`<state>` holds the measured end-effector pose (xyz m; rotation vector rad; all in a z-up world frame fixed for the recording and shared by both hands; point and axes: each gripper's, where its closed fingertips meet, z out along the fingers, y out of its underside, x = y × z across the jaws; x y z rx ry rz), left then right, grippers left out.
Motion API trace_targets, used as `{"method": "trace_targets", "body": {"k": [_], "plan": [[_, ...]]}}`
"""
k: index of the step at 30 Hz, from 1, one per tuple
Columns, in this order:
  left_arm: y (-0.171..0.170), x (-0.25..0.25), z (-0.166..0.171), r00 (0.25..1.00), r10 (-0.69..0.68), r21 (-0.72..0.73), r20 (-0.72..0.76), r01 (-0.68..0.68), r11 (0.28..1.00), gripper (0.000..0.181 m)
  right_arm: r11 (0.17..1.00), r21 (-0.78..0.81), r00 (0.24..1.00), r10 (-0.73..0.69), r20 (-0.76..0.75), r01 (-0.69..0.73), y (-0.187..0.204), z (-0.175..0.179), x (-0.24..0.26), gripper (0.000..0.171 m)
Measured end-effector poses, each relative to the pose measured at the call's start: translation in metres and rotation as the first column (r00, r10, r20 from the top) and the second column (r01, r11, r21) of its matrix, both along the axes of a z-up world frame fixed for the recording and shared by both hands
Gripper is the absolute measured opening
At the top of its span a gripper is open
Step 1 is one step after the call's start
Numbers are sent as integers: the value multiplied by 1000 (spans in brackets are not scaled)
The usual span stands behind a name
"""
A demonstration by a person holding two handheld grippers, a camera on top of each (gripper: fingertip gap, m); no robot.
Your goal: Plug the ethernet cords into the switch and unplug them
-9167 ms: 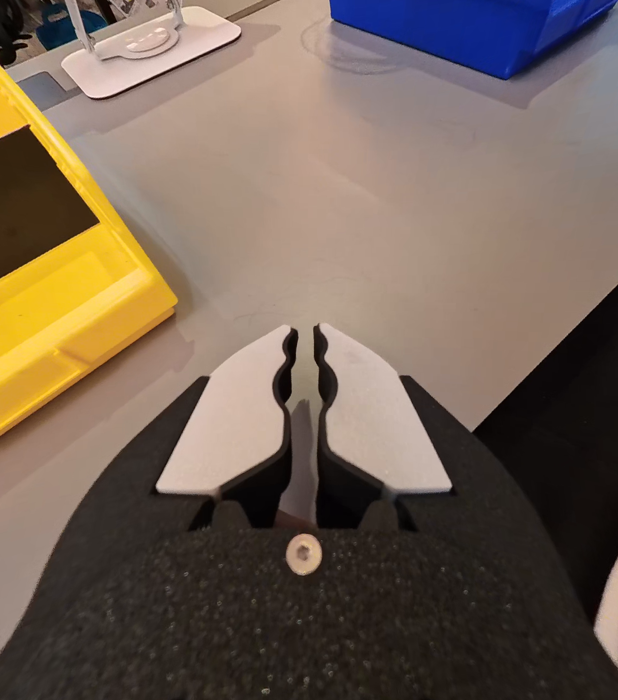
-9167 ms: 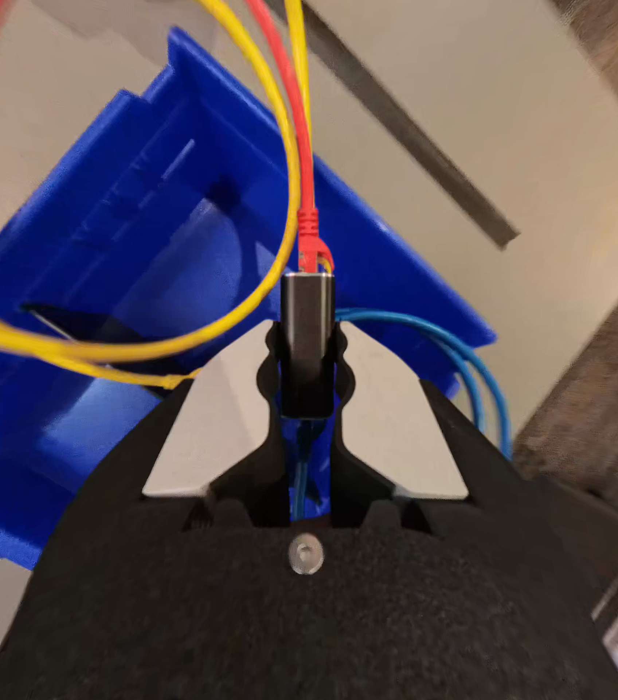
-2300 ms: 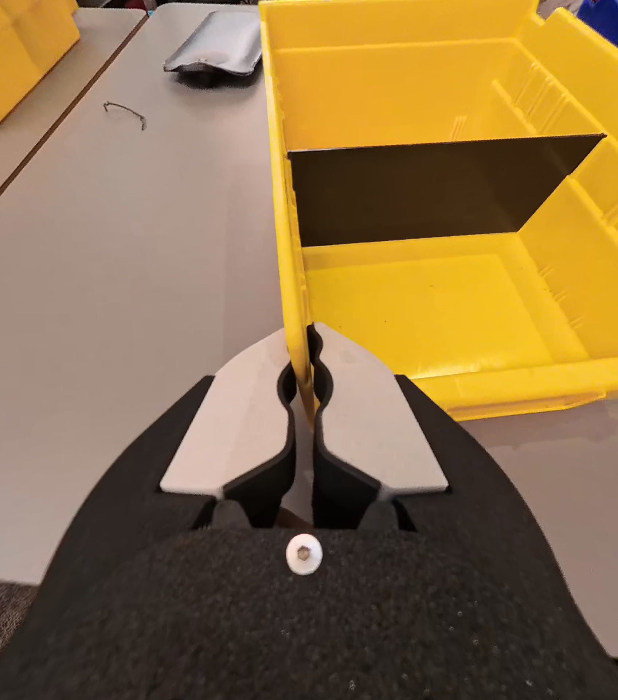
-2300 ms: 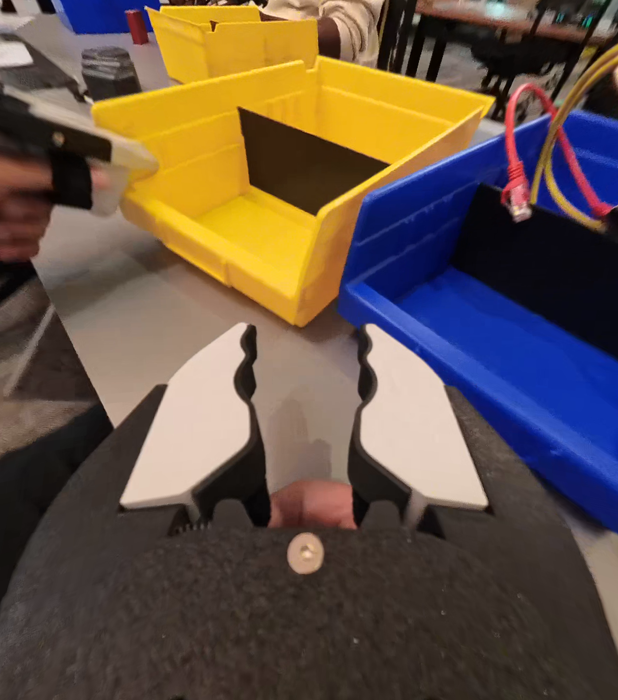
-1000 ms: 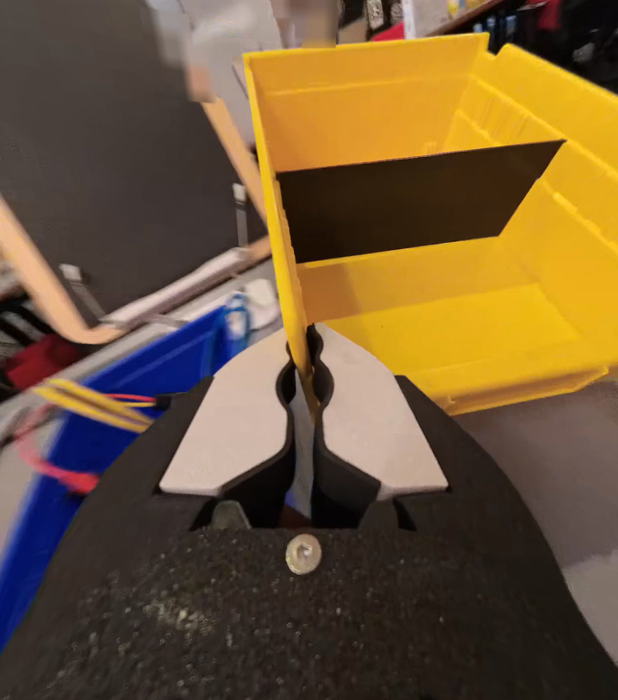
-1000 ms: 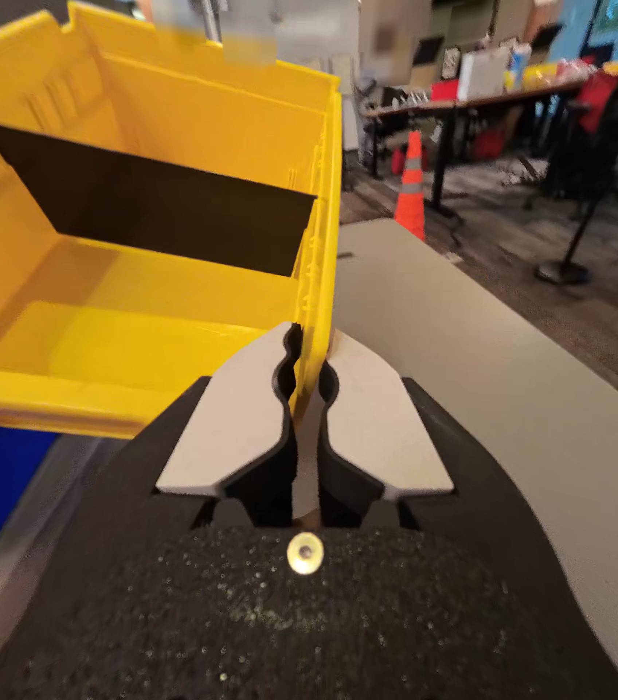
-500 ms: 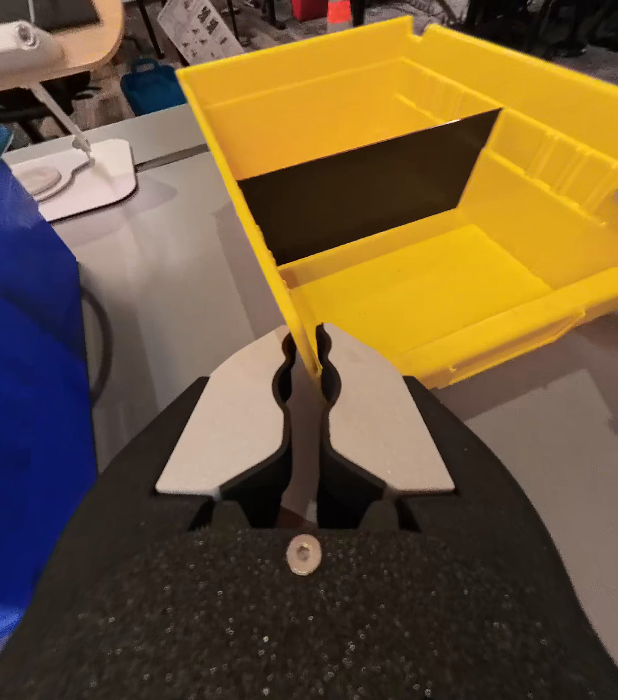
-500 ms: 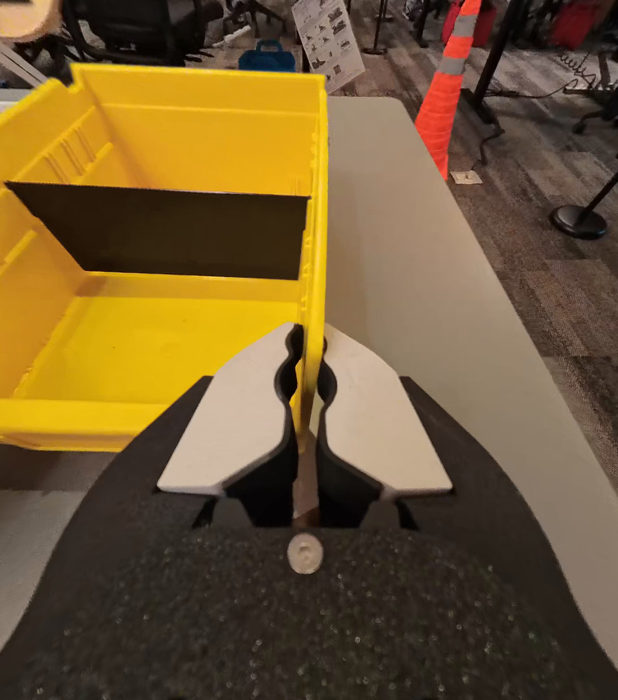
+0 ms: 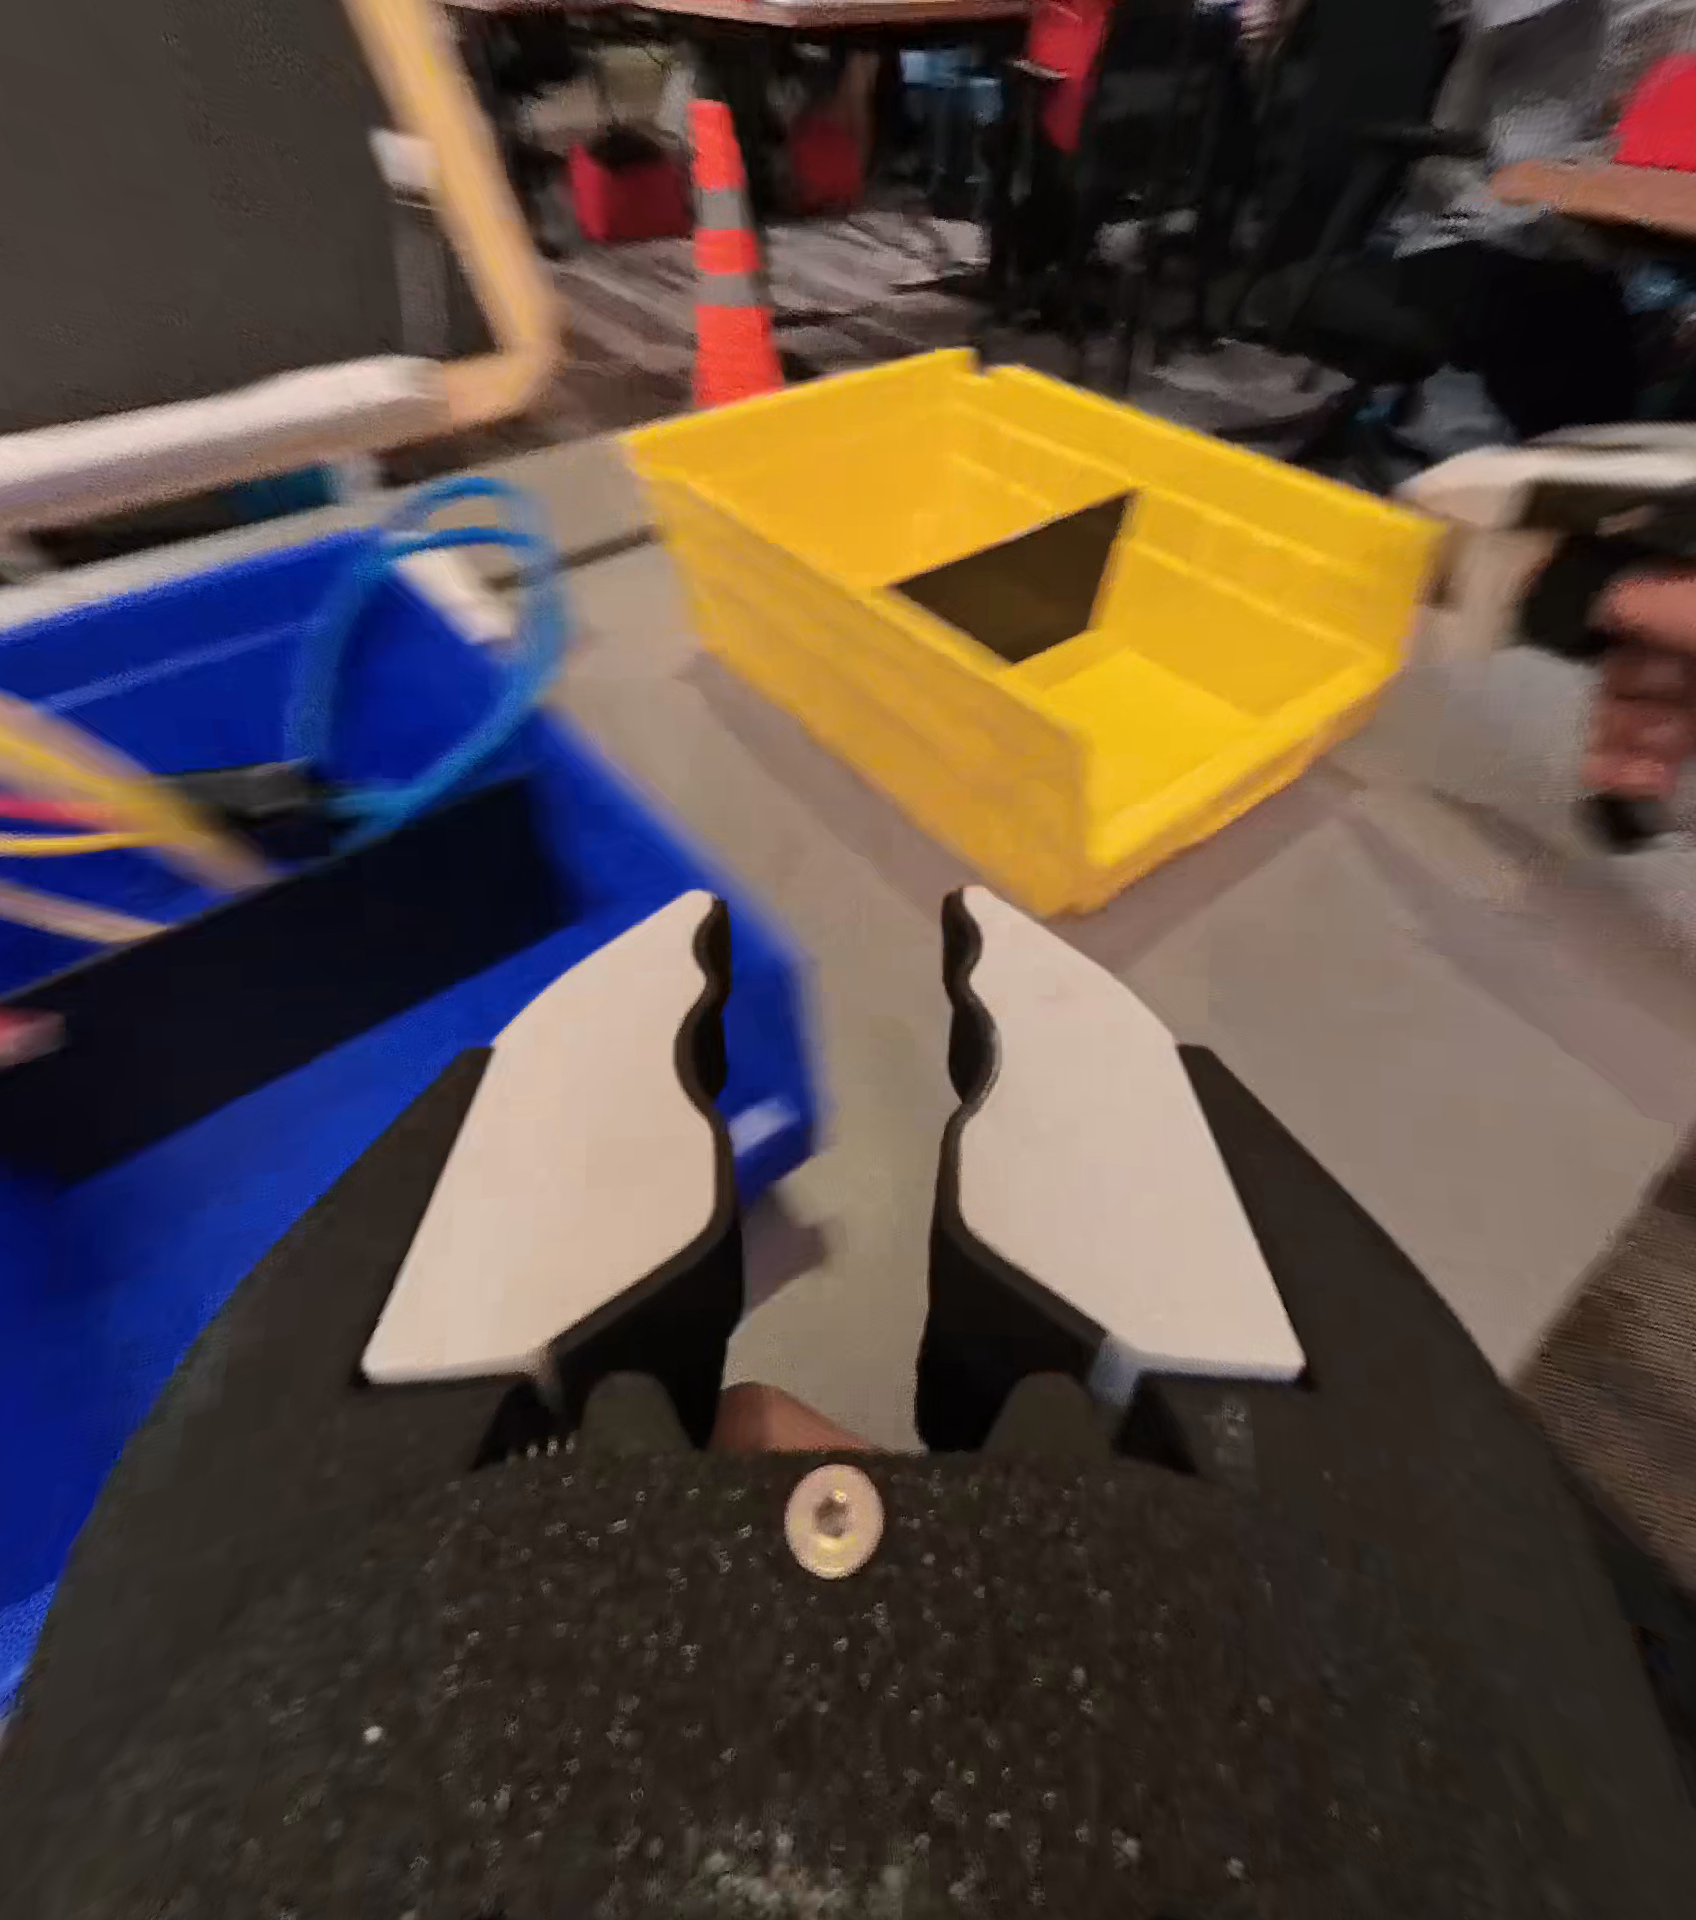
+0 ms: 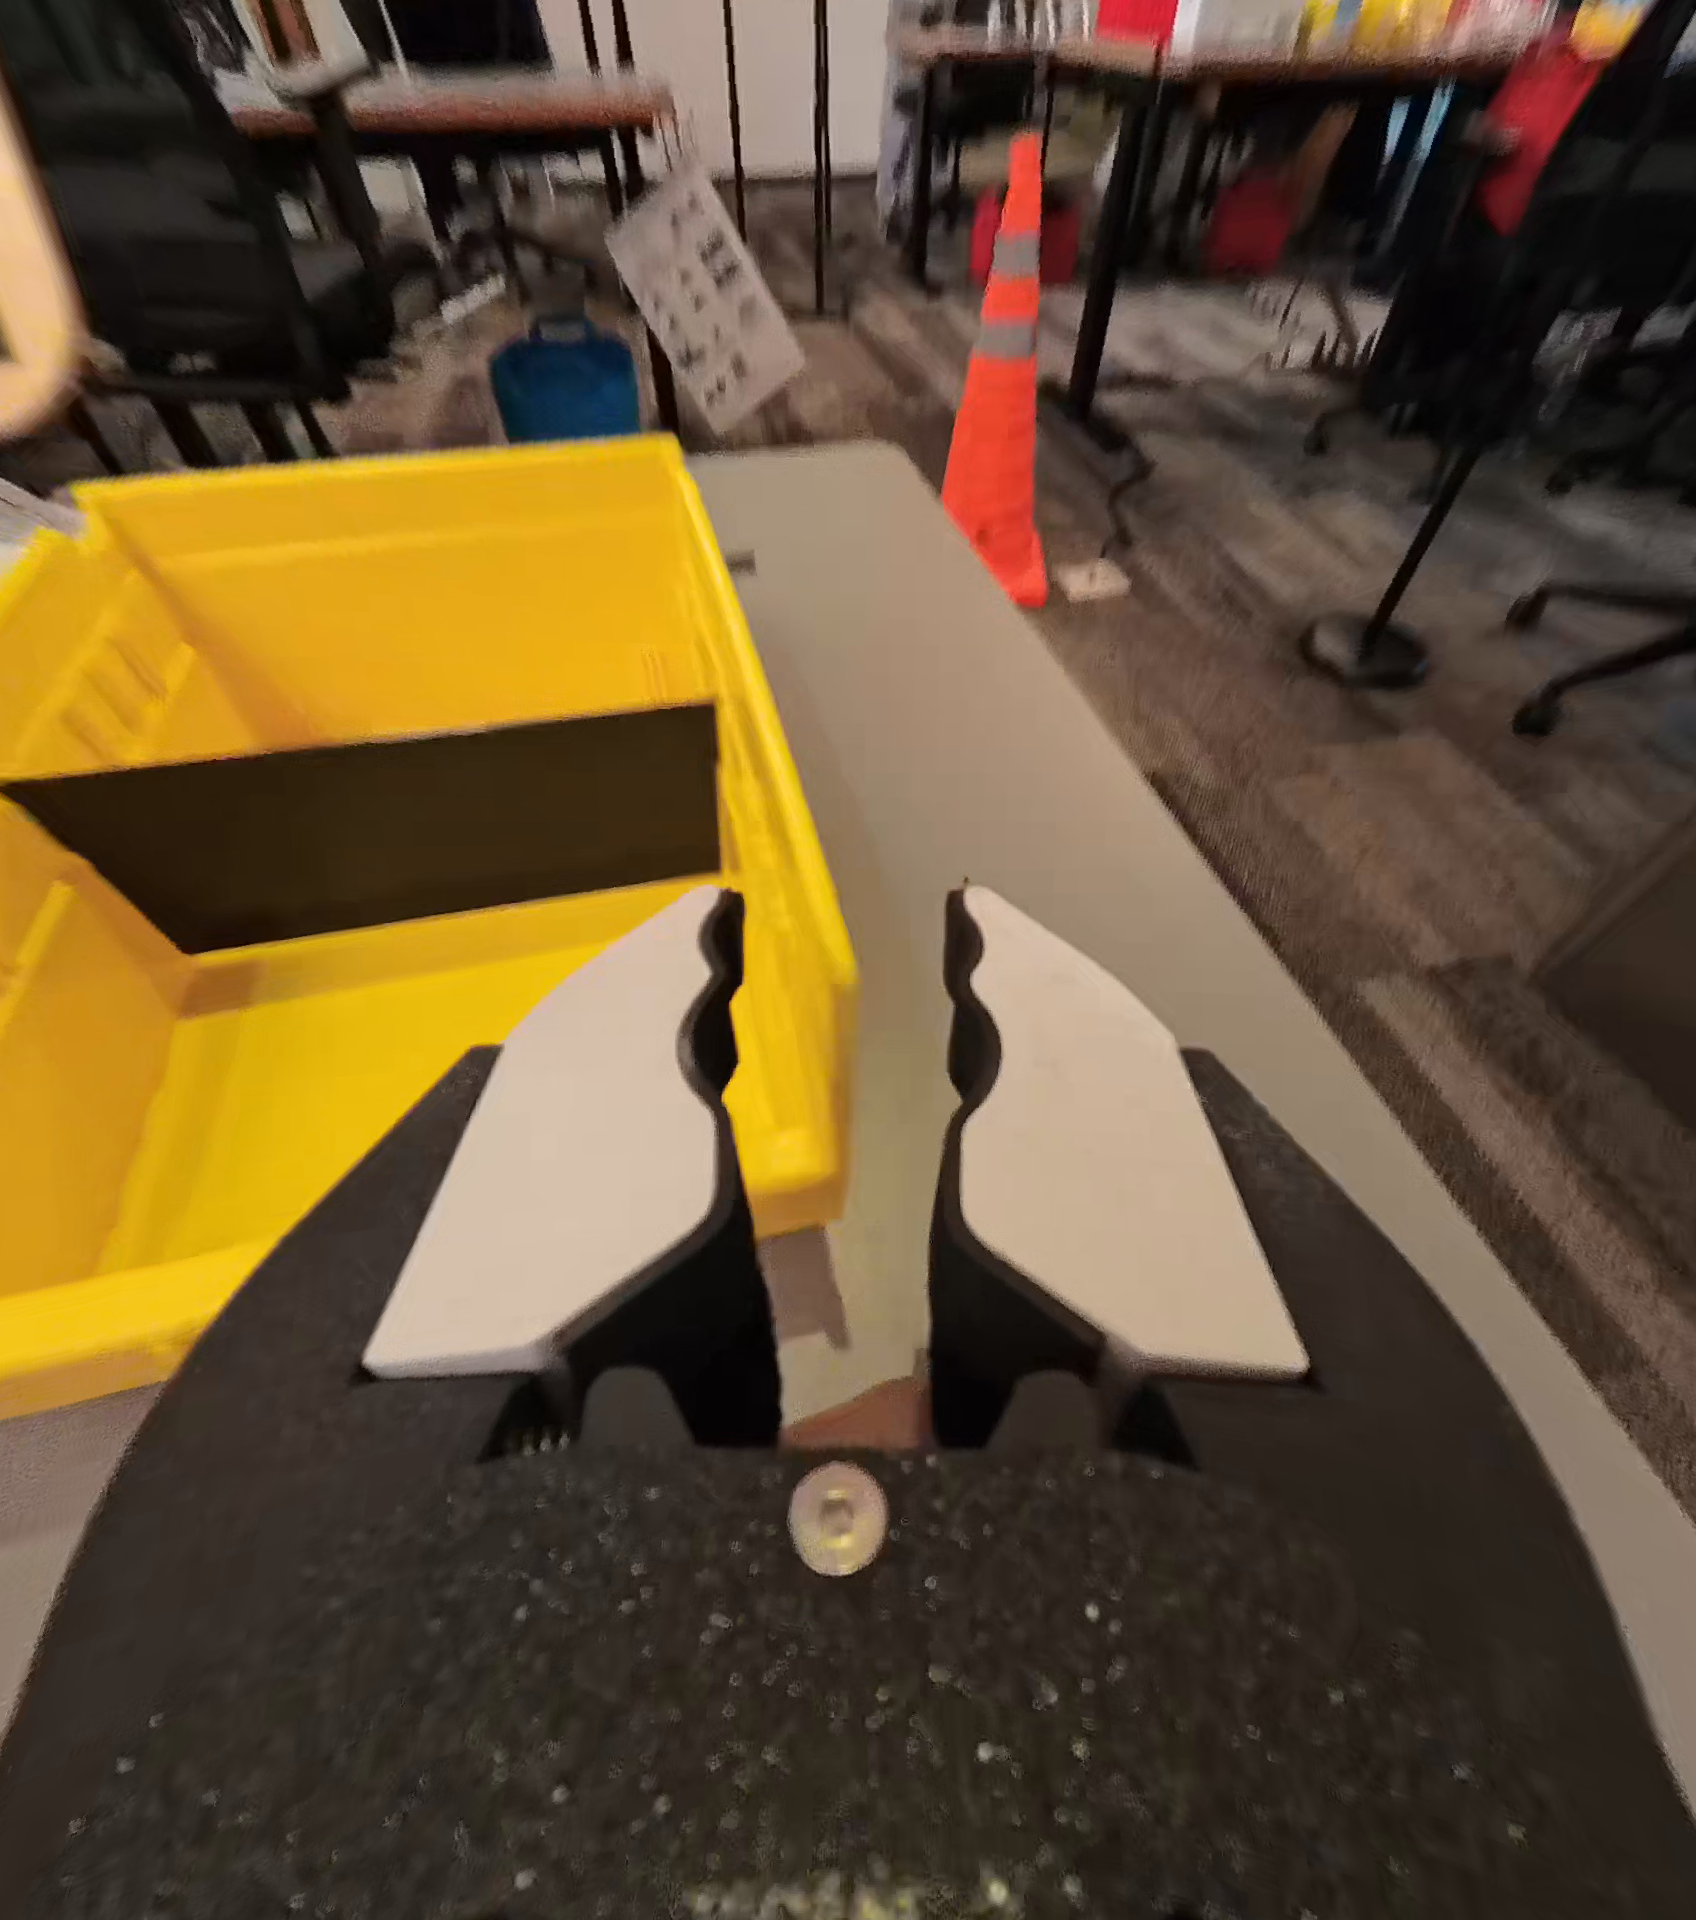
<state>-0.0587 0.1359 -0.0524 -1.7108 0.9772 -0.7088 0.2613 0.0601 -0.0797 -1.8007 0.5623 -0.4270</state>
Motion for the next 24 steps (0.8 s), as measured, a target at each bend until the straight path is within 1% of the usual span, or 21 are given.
{"method": "trace_targets", "body": {"k": [2,3,4,5,6,7,8,9,10,11,12,14,15,16,17,18,20,22,24], "plan": [[39,-71,3,983,176,71,-43,-173,982,41,998,21,994,57,90,-59,10,27,-31,38],[58,-106,2,962,268,77,-58,-263,962,41,990,32,986,134,98,-138,23,40,-60,38],[75,-136,-2,939,339,62,-63,-335,940,42,967,54,966,245,79,-250,40,50,-99,38],[90,-159,-8,917,394,36,-66,-392,919,45,923,84,927,372,48,-374,58,57,-144,38],[102,-176,-18,902,425,-1,-76,-427,904,49,865,99,870,492,16,-491,74,57,-192,40],[111,-183,-29,900,428,-42,-84,-432,901,54,804,83,806,592,-20,-588,87,49,-237,45],[116,-185,-39,903,422,-72,-88,-428,901,54,758,47,755,652,-63,-651,97,33,-274,52],[120,-185,-48,906,414,-92,-86,-421,903,55,757,7,754,651,-89,-653,106,15,-297,55],[122,-182,-55,913,400,-107,-84,-407,907,53,789,-11,785,611,-100,-615,115,-3,-308,55],[122,-177,-62,921,379,-111,-86,-387,915,47,808,-28,805,583,-115,-589,121,-20,-317,55],[122,-171,-67,931,351,-97,-98,-360,928,33,816,-53,813,566,-138,-576,126,-36,-325,53],[127,-169,-76,925,346,-22,-154,-354,935,10,843,-83,842,516,-158,-532,137,-56,-332,41],[130,-171,-77,918,355,19,-176,-357,934,9,870,-93,873,472,-127,-484,141,-58,-327,33],[132,-174,-77,911,363,35,-196,-363,931,8,880,-99,883,452,-126,-464,142,-58,-328,31],[136,-179,-77,902,381,35,-203,-382,924,6,900,-85,898,411,-160,-427,141,-56,-328,21],[138,-184,-76,904,386,13,-182,-390,921,6,927,-64,919,354,-171,-369,140,-52,-326,6],[142,-200,-71,903,405,-9,-146,-411,912,5,933,-42,928,348,-131,-356,143,-44,-342,5],[150,-227,-62,888,437,37,-143,-437,899,4,935,-30,932,349,-95,-353,153,-39,-366,4],[161,-260,-52,874,467,76,-135,-461,884,4,925,-10,923,378,-72,-380,168,-32,-397,4]]}}
